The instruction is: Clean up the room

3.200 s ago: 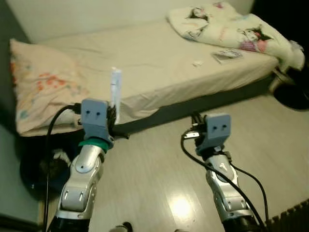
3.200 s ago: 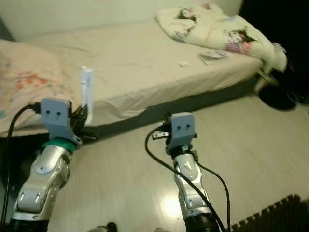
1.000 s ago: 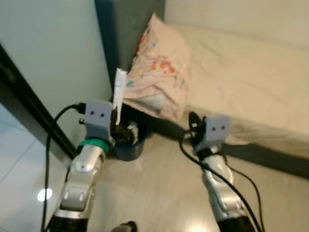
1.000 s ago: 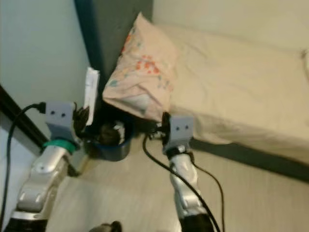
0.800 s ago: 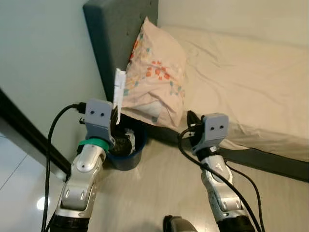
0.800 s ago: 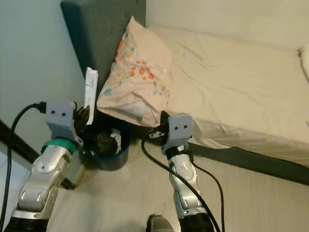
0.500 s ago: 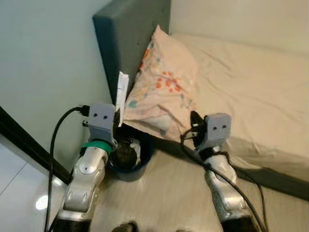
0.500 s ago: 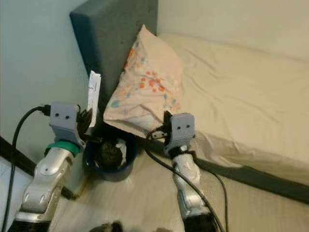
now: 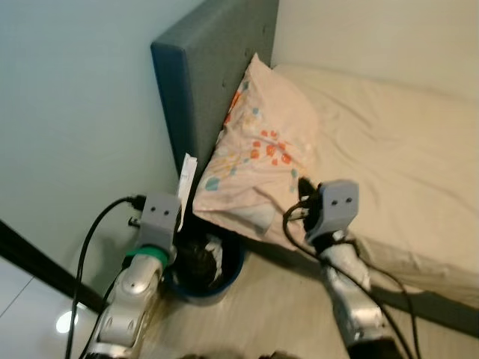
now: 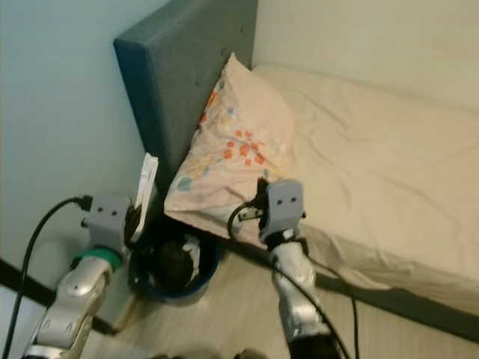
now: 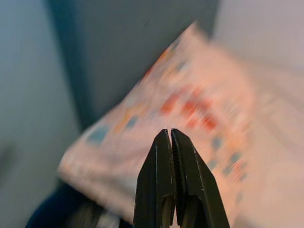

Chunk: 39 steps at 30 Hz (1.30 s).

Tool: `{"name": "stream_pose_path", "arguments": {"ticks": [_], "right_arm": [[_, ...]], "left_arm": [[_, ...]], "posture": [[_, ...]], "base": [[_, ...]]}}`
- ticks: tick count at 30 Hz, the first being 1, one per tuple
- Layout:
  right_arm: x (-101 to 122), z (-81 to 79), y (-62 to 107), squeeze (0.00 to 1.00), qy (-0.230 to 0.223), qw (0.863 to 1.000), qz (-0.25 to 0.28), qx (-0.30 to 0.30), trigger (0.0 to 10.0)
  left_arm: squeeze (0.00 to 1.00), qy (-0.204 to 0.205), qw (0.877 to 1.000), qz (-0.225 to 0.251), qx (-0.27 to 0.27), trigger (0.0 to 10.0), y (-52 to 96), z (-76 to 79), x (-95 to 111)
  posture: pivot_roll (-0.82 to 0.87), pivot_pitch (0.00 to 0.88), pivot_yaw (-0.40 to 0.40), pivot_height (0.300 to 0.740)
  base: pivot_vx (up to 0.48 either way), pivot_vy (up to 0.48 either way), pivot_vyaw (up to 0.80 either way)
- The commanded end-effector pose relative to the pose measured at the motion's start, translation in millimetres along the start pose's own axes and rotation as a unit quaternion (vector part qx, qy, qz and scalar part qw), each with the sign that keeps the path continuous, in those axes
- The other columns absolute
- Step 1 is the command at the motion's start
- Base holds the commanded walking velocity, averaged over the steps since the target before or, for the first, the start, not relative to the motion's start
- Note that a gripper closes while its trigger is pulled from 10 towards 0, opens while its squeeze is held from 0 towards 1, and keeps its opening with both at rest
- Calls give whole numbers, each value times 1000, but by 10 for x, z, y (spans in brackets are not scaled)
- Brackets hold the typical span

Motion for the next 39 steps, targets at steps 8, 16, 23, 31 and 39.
{"name": "stream_pose_path", "arguments": {"ticks": [8, 16, 23, 31, 39], "right_arm": [[-362, 55, 220, 0, 6, 998, -66, -6, 10000], [-384, 32, 256, 0, 2, 998, -65, -9, 10000], [-369, 34, 239, 0, 1, 998, -58, -10, 10000], [-355, 31, 225, 0, 1, 998, -56, -8, 10000], [-352, 28, 208, 0, 1, 999, -53, -8, 10000]], "left_arm": [[0, -2, 997, -65, -50, 10000, 3, 198, -354], [0, 5, 995, -85, -47, 10000, -62, 218, -445], [0, -13, 993, -110, -27, 10000, -81, 142, -564], [0, -9, 994, -110, -16, 10000, -64, 108, -594], [0, -12, 994, -105, -14, 10000, -88, 112, -588]], "posture": [[-75, 77, 53, 740], [-85, 97, 68, 740], [-82, 106, 68, 740], [-74, 112, 65, 740], [-73, 106, 68, 740]], "base": [[0, 0, 0], [0, 0, 0], [0, 0, 0], [0, 0, 0], [0, 0, 0]]}}
Point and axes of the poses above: a point about 5 cm out from each wrist's last joint towards the gripper, its own y axis pointing back from the gripper into the wrist, its own x axis along the axis of the wrist's last joint, z = x × y, the point moved 2 cm from there along -y, pointing out of the wrist towards the gripper, and after that the axes turned 13 degrees about -y, right-handed, at the moved point
